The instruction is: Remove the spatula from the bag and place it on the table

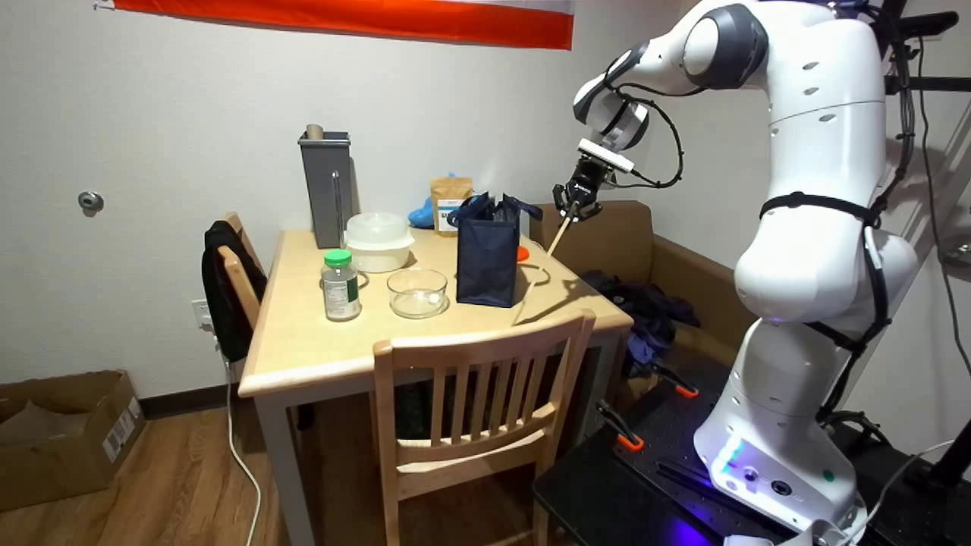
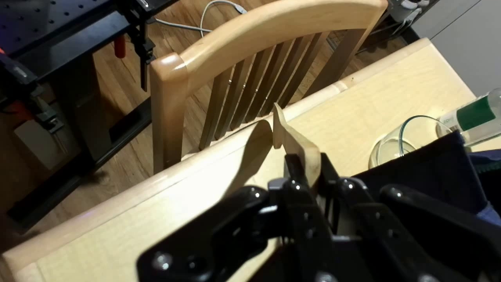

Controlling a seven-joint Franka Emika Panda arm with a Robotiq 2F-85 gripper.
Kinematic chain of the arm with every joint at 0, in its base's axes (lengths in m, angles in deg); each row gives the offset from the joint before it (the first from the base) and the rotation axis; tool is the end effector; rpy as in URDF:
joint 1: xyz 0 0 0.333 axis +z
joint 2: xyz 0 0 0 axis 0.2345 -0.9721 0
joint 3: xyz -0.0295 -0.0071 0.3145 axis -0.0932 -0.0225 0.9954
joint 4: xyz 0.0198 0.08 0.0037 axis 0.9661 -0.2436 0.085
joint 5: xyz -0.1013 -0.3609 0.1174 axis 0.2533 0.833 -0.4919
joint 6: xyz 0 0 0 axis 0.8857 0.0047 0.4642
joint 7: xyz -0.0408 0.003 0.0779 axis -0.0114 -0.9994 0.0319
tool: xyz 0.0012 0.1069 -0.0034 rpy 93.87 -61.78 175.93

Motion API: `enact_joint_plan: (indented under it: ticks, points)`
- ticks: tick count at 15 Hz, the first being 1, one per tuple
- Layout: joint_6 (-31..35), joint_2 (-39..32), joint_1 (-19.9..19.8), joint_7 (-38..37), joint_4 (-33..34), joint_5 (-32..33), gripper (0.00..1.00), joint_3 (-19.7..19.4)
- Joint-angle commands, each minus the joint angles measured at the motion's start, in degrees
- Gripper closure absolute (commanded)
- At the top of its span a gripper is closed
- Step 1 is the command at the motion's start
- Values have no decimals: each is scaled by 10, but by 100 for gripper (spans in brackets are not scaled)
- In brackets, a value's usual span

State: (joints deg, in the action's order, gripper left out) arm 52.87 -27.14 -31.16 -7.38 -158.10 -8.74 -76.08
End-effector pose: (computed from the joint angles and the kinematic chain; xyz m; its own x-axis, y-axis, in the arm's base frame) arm 0.5338 -0.2342 0.3429 0.6130 -0.4733 -0.6326 -0.7709 -0.5335 -0.3479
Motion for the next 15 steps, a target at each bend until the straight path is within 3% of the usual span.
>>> enact_joint_plan:
  ticks: [1, 10, 15]
  points:
    - [-25, -56, -7, -30, 40, -8, 97, 5]
    - [-47, -147, -50, -70, 68, -73, 97, 0]
    - [-80, -180, -70, -141, 86, -112, 97, -7]
